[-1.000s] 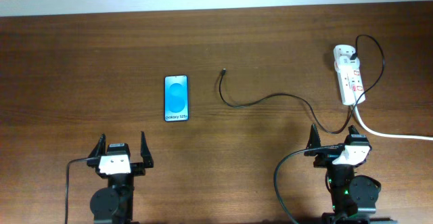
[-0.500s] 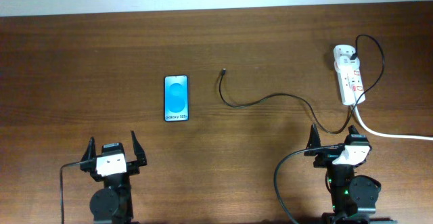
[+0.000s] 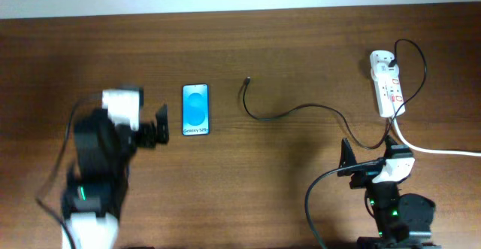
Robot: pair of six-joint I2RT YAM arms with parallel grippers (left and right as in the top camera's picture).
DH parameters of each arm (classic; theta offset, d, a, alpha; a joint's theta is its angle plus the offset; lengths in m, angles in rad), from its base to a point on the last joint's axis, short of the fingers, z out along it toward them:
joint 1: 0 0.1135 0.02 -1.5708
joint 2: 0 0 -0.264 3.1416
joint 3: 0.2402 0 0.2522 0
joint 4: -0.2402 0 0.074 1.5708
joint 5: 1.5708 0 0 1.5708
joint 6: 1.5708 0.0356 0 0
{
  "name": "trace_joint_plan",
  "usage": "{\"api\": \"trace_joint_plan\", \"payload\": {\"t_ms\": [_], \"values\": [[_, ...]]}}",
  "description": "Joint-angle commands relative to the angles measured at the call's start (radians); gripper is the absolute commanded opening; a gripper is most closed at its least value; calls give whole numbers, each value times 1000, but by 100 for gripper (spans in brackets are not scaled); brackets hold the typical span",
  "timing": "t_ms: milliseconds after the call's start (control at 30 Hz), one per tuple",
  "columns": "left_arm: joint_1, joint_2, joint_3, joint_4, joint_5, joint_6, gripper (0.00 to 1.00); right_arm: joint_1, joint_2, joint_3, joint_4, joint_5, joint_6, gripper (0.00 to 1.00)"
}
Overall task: Plug charger to phone and switch on socket
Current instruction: 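Reach the left gripper to the blue phone and grasp its top edge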
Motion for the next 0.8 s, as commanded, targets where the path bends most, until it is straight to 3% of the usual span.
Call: {"api": "trace_joint_plan", "payload": {"t_ms": [0,67,233,300,433,500,567,767], "values": [[2,303,385,-229,53,3,99,5,207,235,-90,-69,7,98],[2,393,458,-283,75,3,99,5,438,470,-258,-89,7,98],[2,415,458,-314,148,2,99,5,969,1079,-760,-93,8,98],[0,443,458,-316,150,-49,99,5,1100,1197,-851,-95,7,98],[-88,603,542,-358,145,-195,100,5,1231,1204,-875,-141,8,98],[-122,738,634,-420,142,-211,100,5,1271,1204,-913,-140,8,98],[-164,847,679,-456,20,-254,99,5,1290,1202,-927,-140,8,98],[-207,1081,683,-401,-39,-287,99,5,1291,1202,-924,-140,7,98]]}}
